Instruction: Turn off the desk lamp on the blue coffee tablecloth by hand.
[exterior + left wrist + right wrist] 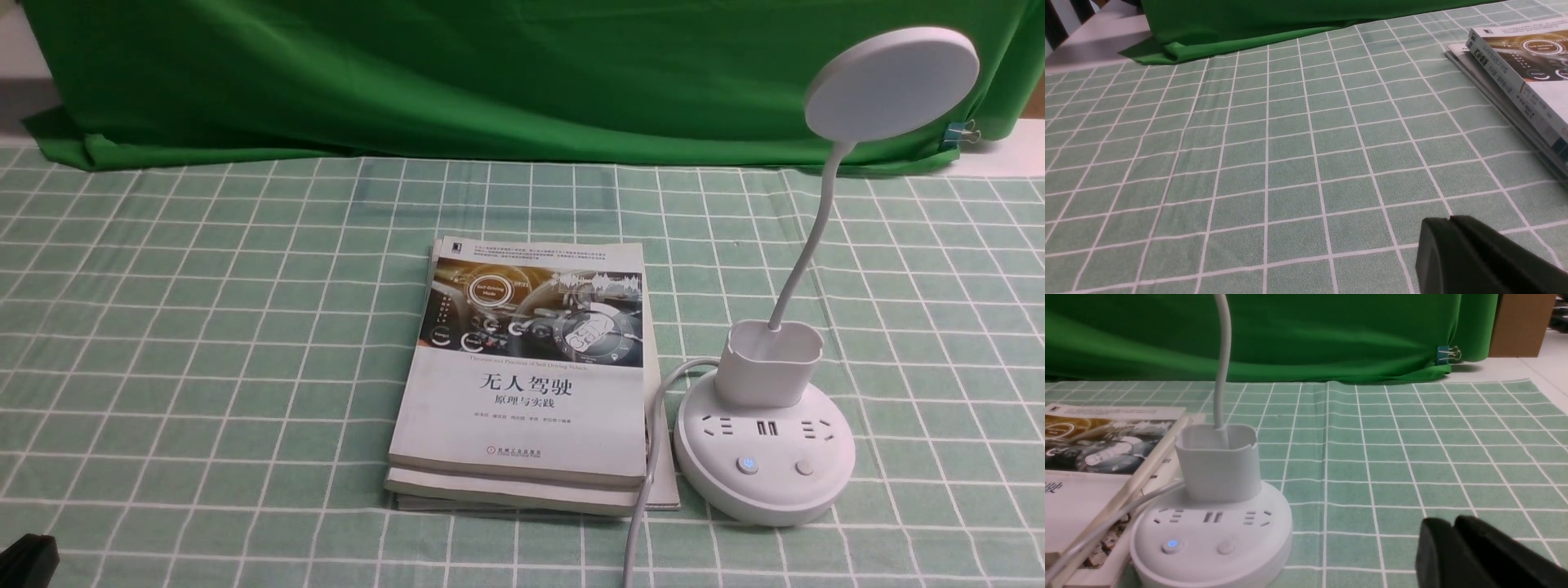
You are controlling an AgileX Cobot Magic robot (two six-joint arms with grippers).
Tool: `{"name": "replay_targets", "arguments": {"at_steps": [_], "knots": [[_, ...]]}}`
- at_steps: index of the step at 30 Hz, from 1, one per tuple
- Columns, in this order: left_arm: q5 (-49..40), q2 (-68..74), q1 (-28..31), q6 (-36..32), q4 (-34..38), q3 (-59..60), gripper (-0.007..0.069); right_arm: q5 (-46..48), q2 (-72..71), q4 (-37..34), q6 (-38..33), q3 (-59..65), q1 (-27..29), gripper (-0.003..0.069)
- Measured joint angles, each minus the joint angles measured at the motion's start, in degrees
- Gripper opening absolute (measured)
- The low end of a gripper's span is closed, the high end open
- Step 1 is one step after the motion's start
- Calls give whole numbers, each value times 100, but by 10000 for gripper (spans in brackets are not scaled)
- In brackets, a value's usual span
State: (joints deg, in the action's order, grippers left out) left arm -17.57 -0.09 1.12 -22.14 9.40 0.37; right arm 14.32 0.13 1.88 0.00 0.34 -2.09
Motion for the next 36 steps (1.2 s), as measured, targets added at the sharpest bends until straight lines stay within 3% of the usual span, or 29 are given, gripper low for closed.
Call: {"name": "replay_targets", "arguments": {"at_steps": [36], "knots": [[0, 0, 0, 0, 0, 0, 0, 0, 0, 0, 0, 0, 0, 139]]}}
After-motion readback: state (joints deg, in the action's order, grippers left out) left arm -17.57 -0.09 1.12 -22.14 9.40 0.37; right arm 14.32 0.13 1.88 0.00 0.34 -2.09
